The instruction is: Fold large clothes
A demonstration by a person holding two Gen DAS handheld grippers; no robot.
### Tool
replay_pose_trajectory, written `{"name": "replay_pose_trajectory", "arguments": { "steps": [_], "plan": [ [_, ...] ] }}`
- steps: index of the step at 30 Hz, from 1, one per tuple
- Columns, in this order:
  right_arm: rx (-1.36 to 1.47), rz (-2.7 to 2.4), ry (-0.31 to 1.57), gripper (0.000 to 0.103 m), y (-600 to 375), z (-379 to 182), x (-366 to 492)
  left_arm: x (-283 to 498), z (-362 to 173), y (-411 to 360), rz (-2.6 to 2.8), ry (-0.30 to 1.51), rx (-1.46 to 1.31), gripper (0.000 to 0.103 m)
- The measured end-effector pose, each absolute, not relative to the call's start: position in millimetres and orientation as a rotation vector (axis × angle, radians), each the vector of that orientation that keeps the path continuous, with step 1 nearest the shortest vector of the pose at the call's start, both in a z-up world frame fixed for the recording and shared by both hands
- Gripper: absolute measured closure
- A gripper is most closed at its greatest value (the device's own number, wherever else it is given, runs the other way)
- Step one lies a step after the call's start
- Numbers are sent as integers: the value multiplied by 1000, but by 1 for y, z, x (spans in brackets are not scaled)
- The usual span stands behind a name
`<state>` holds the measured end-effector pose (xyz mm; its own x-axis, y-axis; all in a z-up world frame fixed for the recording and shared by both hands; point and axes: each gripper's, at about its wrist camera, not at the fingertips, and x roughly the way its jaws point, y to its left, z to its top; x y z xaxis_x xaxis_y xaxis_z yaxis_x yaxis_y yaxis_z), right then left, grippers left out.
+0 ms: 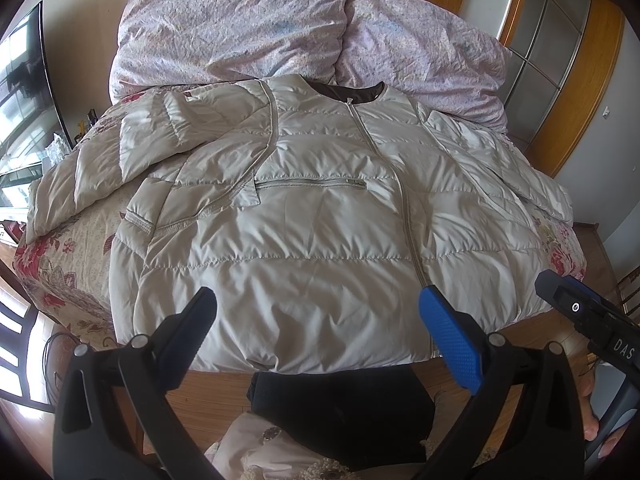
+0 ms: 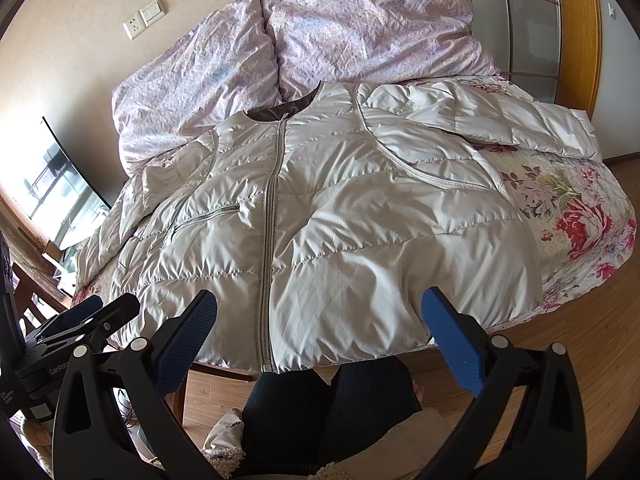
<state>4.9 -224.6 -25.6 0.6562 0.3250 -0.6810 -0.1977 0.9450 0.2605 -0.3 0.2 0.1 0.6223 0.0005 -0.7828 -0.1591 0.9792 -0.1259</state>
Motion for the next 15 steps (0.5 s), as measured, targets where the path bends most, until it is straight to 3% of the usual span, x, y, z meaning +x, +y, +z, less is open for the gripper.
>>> {"name": "replay_pose_trajectory", "arguments": {
  "steps": [15],
  "plan": [
    [177, 294, 805, 1, -228, -25, 9, 2, 2, 4, 90, 890, -181, 2]
  ]
}}
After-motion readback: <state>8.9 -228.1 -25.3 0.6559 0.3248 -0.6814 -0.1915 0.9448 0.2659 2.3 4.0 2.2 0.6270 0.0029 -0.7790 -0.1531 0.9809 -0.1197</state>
